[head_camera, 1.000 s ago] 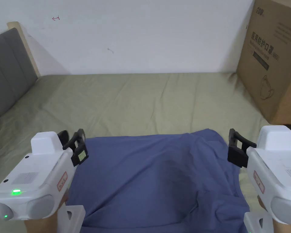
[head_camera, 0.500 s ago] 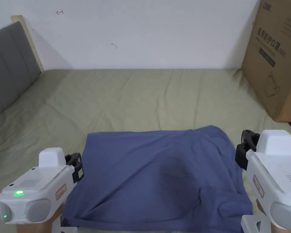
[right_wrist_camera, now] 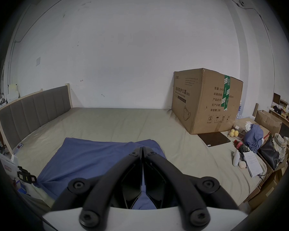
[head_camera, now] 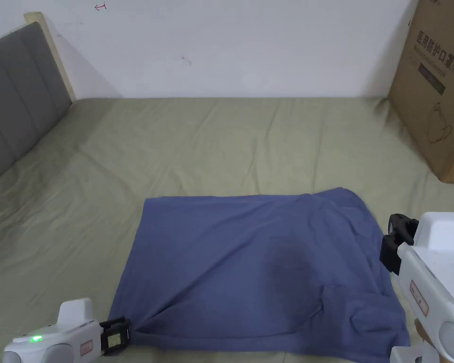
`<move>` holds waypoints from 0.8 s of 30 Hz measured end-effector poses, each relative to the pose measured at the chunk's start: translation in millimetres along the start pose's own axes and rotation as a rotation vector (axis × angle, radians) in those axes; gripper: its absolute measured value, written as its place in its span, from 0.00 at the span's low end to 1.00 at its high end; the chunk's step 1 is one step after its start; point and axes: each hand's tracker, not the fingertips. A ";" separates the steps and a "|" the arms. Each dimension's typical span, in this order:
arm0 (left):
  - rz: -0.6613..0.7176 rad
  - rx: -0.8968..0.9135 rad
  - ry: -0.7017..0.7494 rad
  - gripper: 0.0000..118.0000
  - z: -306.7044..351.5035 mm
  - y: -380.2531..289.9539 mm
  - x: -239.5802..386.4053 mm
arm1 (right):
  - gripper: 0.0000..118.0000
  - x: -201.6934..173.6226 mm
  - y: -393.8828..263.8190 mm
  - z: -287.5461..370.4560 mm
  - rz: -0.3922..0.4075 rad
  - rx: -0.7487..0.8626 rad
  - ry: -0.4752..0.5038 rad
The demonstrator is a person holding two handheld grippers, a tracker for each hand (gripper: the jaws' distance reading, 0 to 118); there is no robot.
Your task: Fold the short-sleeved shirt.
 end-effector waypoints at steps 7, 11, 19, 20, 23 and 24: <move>0.017 -0.073 -0.100 0.12 -25.3 -7.2 -7.8 | 0.00 9.7 -14.8 2.6 0.002 -0.045 -0.015; -0.025 -0.023 -0.076 0.05 -25.9 -2.2 4.6 | 0.01 23.5 -35.6 -0.6 -0.033 -0.126 -0.055; -0.043 0.063 -0.085 0.04 -2.7 8.0 12.9 | 0.83 38.9 -124.6 -30.1 -0.023 -0.506 -0.084; -0.042 0.068 -0.087 0.04 -2.1 10.4 10.8 | 0.83 38.8 -135.2 -33.4 -0.018 -0.534 -0.084; -0.049 0.071 -0.089 0.04 0.1 13.7 11.0 | 0.78 24.3 -147.4 -30.0 -0.041 -0.593 -0.068; -0.051 0.072 -0.087 0.04 1.0 13.9 10.8 | 0.74 22.8 -150.4 -31.1 -0.050 -0.591 -0.064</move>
